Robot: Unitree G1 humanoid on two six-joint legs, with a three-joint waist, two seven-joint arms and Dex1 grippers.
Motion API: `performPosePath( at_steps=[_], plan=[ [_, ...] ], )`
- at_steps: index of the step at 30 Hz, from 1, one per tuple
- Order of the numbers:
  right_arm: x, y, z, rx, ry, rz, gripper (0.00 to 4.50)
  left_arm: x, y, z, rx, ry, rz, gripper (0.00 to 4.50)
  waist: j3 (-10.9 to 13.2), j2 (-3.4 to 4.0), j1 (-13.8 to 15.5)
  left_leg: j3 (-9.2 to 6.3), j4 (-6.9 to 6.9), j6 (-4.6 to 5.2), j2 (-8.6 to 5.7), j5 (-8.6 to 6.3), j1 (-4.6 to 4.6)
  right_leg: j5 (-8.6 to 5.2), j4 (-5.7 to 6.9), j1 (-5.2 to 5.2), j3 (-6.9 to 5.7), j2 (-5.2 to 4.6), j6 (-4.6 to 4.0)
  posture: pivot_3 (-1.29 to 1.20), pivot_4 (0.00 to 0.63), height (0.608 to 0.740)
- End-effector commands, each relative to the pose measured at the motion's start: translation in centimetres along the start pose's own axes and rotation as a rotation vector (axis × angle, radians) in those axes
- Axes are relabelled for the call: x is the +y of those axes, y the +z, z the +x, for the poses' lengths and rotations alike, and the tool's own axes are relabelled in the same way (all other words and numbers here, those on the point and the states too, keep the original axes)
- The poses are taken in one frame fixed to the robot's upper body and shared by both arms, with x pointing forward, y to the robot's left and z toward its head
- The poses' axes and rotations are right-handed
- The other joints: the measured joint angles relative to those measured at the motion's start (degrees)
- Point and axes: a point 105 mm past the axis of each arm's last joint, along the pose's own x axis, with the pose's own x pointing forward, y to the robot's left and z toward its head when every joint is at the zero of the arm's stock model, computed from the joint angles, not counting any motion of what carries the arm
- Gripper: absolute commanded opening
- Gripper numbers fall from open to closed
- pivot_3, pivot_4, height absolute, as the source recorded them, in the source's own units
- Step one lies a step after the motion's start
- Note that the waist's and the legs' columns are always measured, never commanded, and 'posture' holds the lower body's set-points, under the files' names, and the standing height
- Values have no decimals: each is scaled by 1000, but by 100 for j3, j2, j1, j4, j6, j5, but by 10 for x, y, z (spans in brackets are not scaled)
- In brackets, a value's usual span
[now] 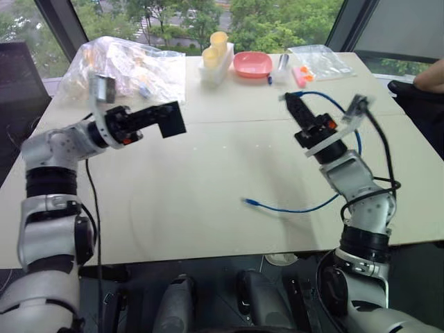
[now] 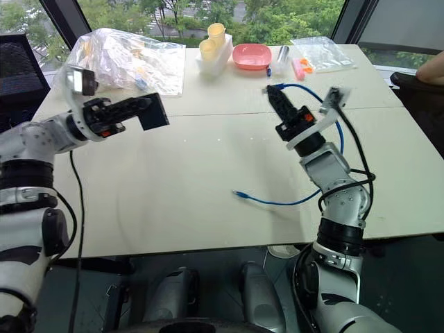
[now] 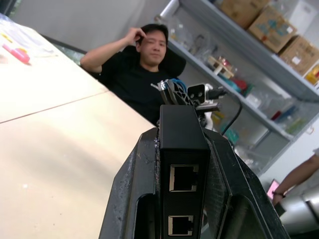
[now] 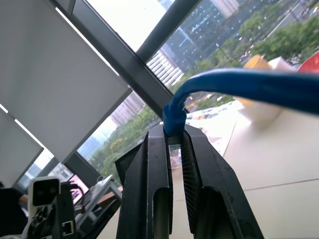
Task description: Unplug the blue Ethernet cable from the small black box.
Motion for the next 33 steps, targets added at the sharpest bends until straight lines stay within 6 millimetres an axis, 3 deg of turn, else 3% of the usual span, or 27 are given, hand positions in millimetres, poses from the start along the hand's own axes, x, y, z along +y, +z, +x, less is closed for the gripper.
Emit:
performPosePath(
  at_steps=[1,4,8,11,17,21,26,28,33],
  plan=[
    [-14,-20,4,92,-89,-30,33,9,3,17,18,63,142,528,0,0,-1,1,3,0,0,0,-1,0,0,0,1,0,-1,0,150,740],
    [-28,-38,6,193,-176,-80,33,25,-9,37,42,139,248,528,0,0,13,5,5,0,-3,0,-1,1,0,0,6,-4,-1,0,150,740],
    [-57,-49,4,289,-343,-53,33,39,-19,64,14,218,384,528,0,0,61,8,5,0,-3,0,-6,3,-4,-1,7,-4,4,0,150,740],
    [-76,-52,-7,382,-460,-98,1112,49,-31,76,40,270,466,528,0,0,120,13,4,0,-4,0,-6,6,-6,-2,11,-4,7,0,150,740],
    [-64,-56,-30,545,-448,-186,4274,64,-43,91,55,352,592,528,0,0,139,12,3,13,-3,-8,-8,11,-11,-3,10,0,19,0,150,740],
    [-47,-66,-52,679,-401,-296,4445,71,-54,101,57,393,649,528,0,0,157,10,4,22,-4,-13,-14,10,-21,-2,7,-1,21,0,150,740],
    [-37,-62,-51,640,-379,-325,4445,77,-76,108,72,409,646,528,0,0,140,13,8,24,-4,-14,-23,11,-44,-1,7,0,18,0,150,740],
    [-38,-62,-50,613,-389,-317,4500,80,-84,110,79,415,627,1560,0,0,137,12,9,24,-3,-14,-24,11,-45,0,6,1,18,0,150,740],
    [-38,-63,-46,574,-399,-311,4500,85,-89,108,78,442,627,3319,0,0,148,10,8,27,-3,-16,-28,12,-49,0,4,1,20,0,150,740]
  ],
)
